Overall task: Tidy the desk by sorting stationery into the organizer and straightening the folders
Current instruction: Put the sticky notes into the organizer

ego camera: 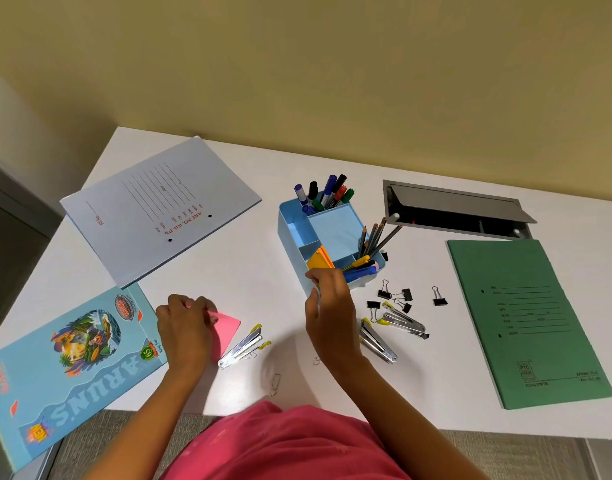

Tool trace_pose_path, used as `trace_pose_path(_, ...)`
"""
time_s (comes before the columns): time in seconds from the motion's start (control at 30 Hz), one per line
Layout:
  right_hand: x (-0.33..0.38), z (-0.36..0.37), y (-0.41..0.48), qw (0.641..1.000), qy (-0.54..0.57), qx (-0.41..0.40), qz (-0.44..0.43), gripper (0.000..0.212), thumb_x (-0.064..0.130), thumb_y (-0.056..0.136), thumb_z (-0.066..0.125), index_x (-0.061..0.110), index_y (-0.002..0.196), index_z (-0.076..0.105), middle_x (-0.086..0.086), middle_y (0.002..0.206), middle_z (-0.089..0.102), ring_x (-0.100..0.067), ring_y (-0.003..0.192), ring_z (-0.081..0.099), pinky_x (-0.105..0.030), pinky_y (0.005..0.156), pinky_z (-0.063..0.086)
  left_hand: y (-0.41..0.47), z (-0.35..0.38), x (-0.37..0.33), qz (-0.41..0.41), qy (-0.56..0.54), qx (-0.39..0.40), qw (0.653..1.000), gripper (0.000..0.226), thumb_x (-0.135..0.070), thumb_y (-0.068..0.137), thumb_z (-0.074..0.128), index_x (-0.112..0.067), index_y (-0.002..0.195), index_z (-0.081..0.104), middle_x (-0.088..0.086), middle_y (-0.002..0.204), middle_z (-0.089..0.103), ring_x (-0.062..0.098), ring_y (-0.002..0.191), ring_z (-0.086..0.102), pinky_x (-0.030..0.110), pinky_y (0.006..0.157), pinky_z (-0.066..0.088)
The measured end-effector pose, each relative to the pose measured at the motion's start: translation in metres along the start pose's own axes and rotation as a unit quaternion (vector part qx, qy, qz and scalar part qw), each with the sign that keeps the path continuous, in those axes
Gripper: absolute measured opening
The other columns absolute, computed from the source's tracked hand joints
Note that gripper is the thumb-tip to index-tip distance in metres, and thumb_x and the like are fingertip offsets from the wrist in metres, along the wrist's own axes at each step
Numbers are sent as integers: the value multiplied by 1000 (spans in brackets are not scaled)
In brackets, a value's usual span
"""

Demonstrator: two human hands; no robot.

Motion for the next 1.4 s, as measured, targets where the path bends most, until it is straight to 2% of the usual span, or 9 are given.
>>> trace_pose_path(0.13,-4,10,-3,990,101,72,69,32,-2,83,61,5,113,55,-3,103,54,-16,87,55,-10,75,40,4,-8,-12,-10,-117,7,993,12,-8,81,70,-17,89,72,18,114,49,35,108,40,35,81,34)
trace_pose_path(0.3,-9,29,-14,945,180,198,187,53,25,82,72,12,127,46,-6,120,57,-17,103,58,-23,84,52,2,-18,-47,-44,-323,48,944,17,-6,82,68,-20,91,69,11,117,49,31,113,43,29,91,35)
trace_pose_path(0.5,-1,18,-5,956,193,139,169,24,20,90,62,11,112,58,-3,96,66,-10,78,57,1,60,40,-8,-24,-86,-34,-417,75,905,22,-12,82,68,-34,80,65,3,109,55,15,96,52,29,86,43)
trace_pose_path(0.67,-8,3,5,975,151,78,141,17,12,96,52,0,105,61,-16,88,65,-23,74,60,-6,53,36,-11,-24,-104,-28,-424,67,903,21,-19,83,68,-39,84,62,-4,107,55,18,100,52,31,85,44)
trace_pose_path(0.83,-7,-29,23,994,-22,-97,40,10,4,92,57,-4,97,61,-17,83,63,-22,75,61,-8,64,44,-7,-19,-120,55,-360,49,930,34,-19,90,62,-30,122,58,-4,120,53,14,110,47,29,92,43)
trace_pose_path(0.97,-13,-17,29,920,-388,-28,-49,8,3,82,69,3,88,65,-12,83,62,-27,82,61,-30,70,48,-11,3,-134,120,-289,78,947,35,-19,94,56,-30,126,57,-3,131,46,14,121,42,17,95,33)
trace_pose_path(1.07,-21,-1,32,917,-390,82,-26,9,3,89,55,8,95,60,-10,90,56,-25,88,54,-32,78,45,-14,20,-140,151,-228,100,957,36,-28,93,57,-30,129,55,-5,136,42,16,124,40,18,96,29)
trace_pose_path(1.13,-25,9,37,947,-300,119,0,18,3,94,42,2,105,57,-16,103,54,-29,97,49,-37,85,40,-16,28,-142,166,-195,110,960,40,-35,91,57,-32,131,53,-6,139,39,16,125,39,19,96,30)
trace_pose_path(1.4,-38,21,42,935,-297,183,58,40,13,94,56,6,128,38,-14,123,43,-27,110,44,-32,92,38,-15,36,-142,157,-172,101,967,41,-39,90,57,-36,130,53,-4,142,40,17,125,41,20,94,32)
Point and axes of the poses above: each hand's wrist, its own y-axis towards the middle knuckle, its own z-axis out of the palm, x = y × z, the point moved 4 cm from there along y, towards the middle knuckle
